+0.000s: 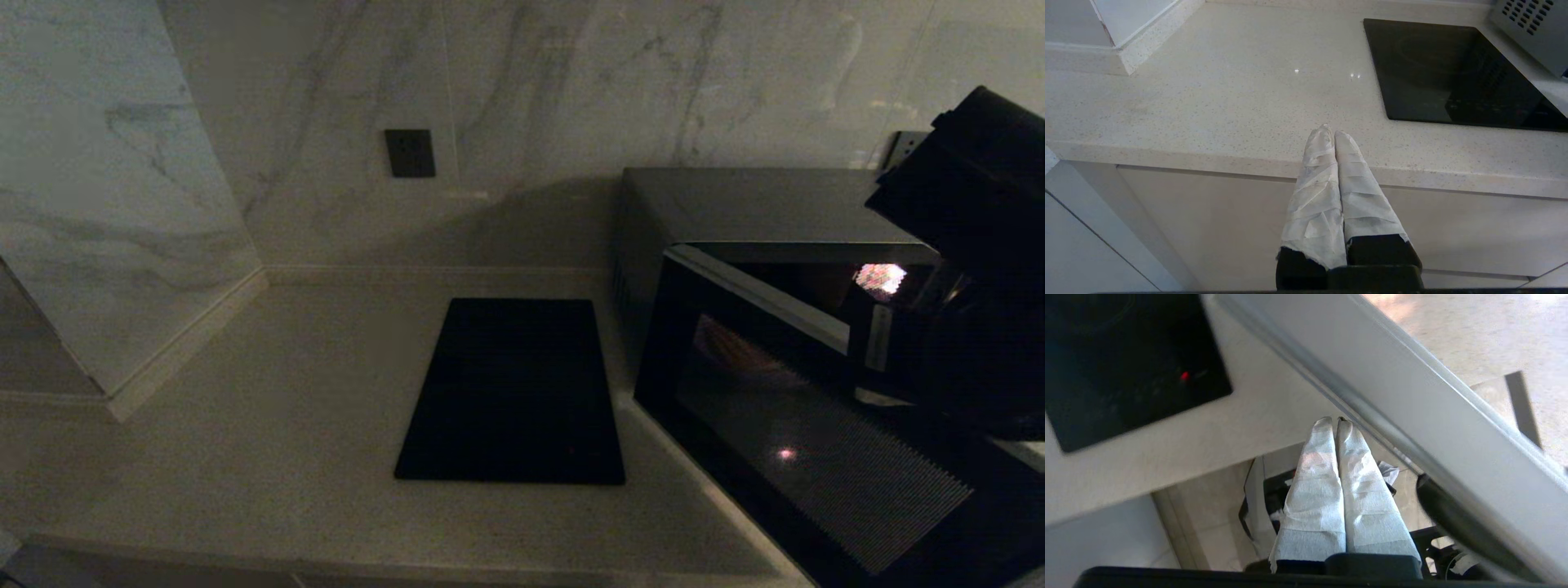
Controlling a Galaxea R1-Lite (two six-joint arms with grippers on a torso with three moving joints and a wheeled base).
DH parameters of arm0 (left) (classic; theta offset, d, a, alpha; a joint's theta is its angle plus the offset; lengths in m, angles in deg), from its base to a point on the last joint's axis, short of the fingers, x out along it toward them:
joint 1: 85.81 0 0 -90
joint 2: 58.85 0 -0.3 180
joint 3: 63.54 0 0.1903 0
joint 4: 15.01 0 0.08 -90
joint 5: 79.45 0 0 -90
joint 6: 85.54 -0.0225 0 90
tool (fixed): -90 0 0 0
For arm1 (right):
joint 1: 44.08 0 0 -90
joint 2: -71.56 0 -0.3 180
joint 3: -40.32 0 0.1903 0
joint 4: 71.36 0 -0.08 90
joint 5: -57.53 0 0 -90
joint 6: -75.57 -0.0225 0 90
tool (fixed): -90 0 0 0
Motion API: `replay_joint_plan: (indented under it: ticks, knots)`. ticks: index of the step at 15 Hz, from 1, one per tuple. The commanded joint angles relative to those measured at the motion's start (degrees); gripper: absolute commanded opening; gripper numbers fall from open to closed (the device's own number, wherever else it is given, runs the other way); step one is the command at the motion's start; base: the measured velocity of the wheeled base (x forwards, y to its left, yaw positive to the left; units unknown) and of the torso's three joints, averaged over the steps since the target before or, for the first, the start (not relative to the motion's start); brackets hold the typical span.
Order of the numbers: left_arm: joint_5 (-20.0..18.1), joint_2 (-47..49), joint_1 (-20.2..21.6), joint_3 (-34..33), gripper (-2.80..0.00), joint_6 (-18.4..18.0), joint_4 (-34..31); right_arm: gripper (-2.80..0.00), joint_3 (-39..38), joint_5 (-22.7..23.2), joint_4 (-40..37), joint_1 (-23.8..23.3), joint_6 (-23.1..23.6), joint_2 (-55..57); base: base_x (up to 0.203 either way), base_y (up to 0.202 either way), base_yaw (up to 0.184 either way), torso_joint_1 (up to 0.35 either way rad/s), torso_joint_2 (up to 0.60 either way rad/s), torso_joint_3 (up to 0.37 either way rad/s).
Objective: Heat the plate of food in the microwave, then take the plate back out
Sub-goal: Close the microwave oven
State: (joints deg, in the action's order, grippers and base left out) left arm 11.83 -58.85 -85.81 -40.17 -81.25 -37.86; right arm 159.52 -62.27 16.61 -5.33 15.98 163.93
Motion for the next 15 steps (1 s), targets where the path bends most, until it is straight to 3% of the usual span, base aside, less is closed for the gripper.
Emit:
replay_joint_plan:
  ticks: [1,11,15]
  knots:
    - [0.0,0.1,0.0,0.0,-2.80,0.0,0.0,-2.80,-0.1,-0.2,-0.3,-2.8,-0.3,-0.1,0.000,0.000,0.000,0.000,0.00,0.000]
    - [0.0,0.0,0.0,0.0,-2.80,0.0,0.0,-2.80,0.3,0.2,2.1,-15.5,1.9,0.4,0.000,0.000,0.000,0.000,0.00,0.000]
    - [0.0,0.0,0.0,0.0,-2.80,0.0,0.0,-2.80,0.5,3.1,5.0,-22.0,4.7,1.4,0.000,0.000,0.000,0.000,0.00,0.000]
